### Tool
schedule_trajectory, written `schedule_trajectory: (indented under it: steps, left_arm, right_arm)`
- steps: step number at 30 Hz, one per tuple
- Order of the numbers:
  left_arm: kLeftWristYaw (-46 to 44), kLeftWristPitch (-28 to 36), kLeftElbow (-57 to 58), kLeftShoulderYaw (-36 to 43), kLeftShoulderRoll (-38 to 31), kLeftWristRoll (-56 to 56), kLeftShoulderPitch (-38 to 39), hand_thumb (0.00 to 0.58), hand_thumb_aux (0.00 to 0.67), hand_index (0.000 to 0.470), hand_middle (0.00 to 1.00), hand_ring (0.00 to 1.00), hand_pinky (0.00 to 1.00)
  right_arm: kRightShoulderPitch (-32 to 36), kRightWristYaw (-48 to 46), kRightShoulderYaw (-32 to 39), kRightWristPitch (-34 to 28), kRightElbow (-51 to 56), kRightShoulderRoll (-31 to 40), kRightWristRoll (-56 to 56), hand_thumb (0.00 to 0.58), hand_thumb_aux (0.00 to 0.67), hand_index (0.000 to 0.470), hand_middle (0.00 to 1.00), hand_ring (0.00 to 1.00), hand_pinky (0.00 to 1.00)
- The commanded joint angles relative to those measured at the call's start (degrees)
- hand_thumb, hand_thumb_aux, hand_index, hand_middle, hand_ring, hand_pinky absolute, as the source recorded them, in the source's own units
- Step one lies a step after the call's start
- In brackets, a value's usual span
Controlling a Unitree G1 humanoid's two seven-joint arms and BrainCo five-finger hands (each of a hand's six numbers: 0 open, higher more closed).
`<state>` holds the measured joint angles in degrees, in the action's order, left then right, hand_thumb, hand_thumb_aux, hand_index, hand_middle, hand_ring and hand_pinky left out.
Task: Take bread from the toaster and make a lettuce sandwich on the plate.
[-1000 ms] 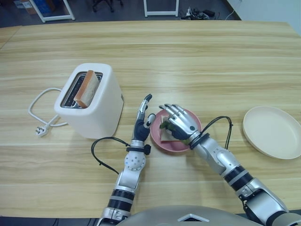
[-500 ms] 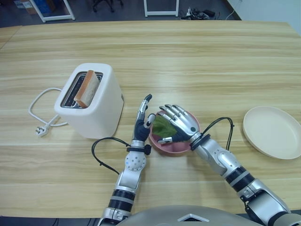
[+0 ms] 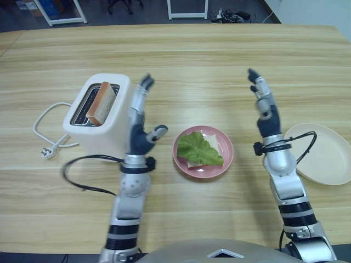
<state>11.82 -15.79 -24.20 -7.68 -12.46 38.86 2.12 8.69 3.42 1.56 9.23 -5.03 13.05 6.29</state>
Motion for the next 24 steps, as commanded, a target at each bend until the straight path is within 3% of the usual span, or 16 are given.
schedule_trajectory:
  steps: [1,8,11,12,13,14,15,16,18,19,24]
  left_arm:
    - [0.2,13.25,1.27,-11.21,-7.84,13.07,-0.85,0.0,0.0,0.0,0.0,0.0,0.0]
    - [-3.49,24.36,8.1,-9.44,-8.44,15.79,-0.06,0.0,0.0,0.0,0.0,0.0,0.0]
    - [-5.58,26.17,8.7,-7.99,-8.62,14.19,-0.12,0.0,0.0,0.0,0.0,0.0,0.0]
    - [-6.26,26.63,8.48,-7.39,-8.71,13.83,0.07,0.183,0.116,0.081,0.0,0.0,0.0]
    - [-6.91,27.04,8.45,-6.89,-8.81,13.45,0.25,0.447,0.349,0.245,0.0,0.0,0.0]
    - [-7.37,27.49,8.6,-6.48,-8.97,13.27,0.38,0.478,0.389,0.273,0.0,0.0,0.0]
    - [-8.13,27.84,8.99,-5.94,-9.36,13.21,0.66,0.563,0.554,0.389,0.1,0.1,0.1]
    - [-8.18,27.92,9.23,-5.62,-9.54,13.1,0.85,0.58,0.67,0.47,0.32,0.32,0.32]
    - [-8.69,27.85,9.0,-5.07,-9.76,12.48,1.25,0.58,0.67,0.47,0.82,0.82,0.82]
    - [-8.51,27.68,8.83,-4.87,-9.83,12.39,1.36,0.58,0.67,0.47,1.0,1.0,1.0]
    - [-4.88,26.59,7.26,-5.33,-9.23,9.95,0.73,0.58,0.67,0.47,1.0,1.0,1.0]
  right_arm:
    - [-2.21,-2.51,-5.86,-4.94,2.7,-3.18,9.24,0.0,0.0,0.0,0.0,0.0,0.0]
    - [-2.17,-4.32,-6.32,-6.03,2.32,-3.99,6.81,0.0,0.0,0.0,0.0,0.0,0.0]
    - [-2.12,-5.21,-5.76,-5.97,2.44,-3.71,5.15,0.0,0.0,0.0,0.0,0.0,0.0]
    - [-2.13,-5.45,-5.83,-6.0,2.47,-3.74,4.84,0.0,0.0,0.0,0.0,0.0,0.0]
    - [-2.18,-5.62,-5.98,-6.04,2.46,-3.8,4.59,0.0,0.0,0.0,0.0,0.0,0.0]
    - [-2.28,-5.73,-6.17,-6.09,2.4,-3.9,4.46,0.0,0.0,0.0,0.0,0.0,0.0]
    - [-2.36,-5.81,-6.32,-6.17,2.34,-3.99,4.35,0.0,0.0,0.0,0.0,0.0,0.0]
    - [-2.42,-5.89,-6.41,-6.23,2.31,-4.08,4.22,0.0,0.0,0.0,0.0,0.0,0.0]
    - [-2.4,-6.04,-6.46,-6.3,2.46,-4.19,4.05,0.0,0.0,0.0,0.0,0.0,0.0]
    - [-2.37,-6.1,-6.49,-6.33,2.57,-4.21,4.01,0.0,0.0,0.0,0.0,0.0,0.0]
    - [-2.46,-6.3,-6.57,-6.61,2.62,-4.35,3.75,0.0,0.0,0.0,0.0,0.0,0.0]
